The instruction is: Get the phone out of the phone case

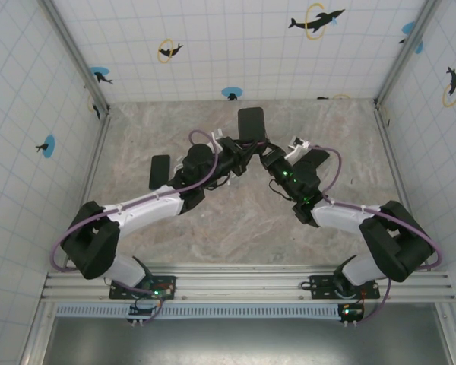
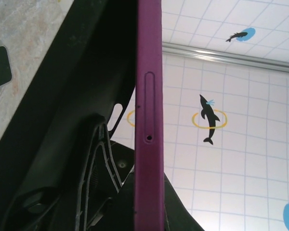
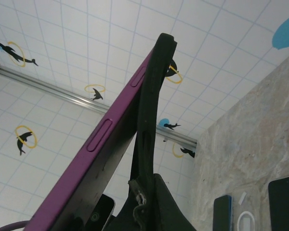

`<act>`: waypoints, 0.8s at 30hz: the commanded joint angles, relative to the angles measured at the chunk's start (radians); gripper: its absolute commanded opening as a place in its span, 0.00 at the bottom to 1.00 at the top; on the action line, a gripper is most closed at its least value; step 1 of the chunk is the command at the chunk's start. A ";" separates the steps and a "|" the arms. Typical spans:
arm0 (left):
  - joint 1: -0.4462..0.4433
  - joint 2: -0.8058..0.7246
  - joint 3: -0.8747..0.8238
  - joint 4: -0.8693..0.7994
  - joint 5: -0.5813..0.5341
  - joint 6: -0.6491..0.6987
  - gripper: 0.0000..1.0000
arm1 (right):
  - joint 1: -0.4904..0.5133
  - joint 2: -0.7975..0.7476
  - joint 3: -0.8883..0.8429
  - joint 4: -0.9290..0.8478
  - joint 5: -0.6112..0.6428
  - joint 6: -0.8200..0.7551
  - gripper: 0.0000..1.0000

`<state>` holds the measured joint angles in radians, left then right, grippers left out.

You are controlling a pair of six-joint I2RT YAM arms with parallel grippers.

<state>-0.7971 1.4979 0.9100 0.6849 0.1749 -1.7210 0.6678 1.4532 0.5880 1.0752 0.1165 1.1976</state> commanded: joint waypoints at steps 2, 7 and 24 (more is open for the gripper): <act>-0.025 0.016 0.102 0.083 0.073 0.001 0.00 | 0.001 0.008 0.054 -0.057 0.085 -0.052 0.02; -0.027 0.017 0.111 0.085 0.078 -0.007 0.00 | 0.000 0.034 0.077 -0.088 0.099 -0.138 0.02; 0.028 -0.045 0.043 0.038 0.102 0.025 0.00 | -0.033 0.017 0.003 -0.124 0.150 -0.154 0.02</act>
<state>-0.7921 1.5185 0.9710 0.7010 0.2539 -1.7473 0.6529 1.5158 0.6220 0.9543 0.2329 1.0561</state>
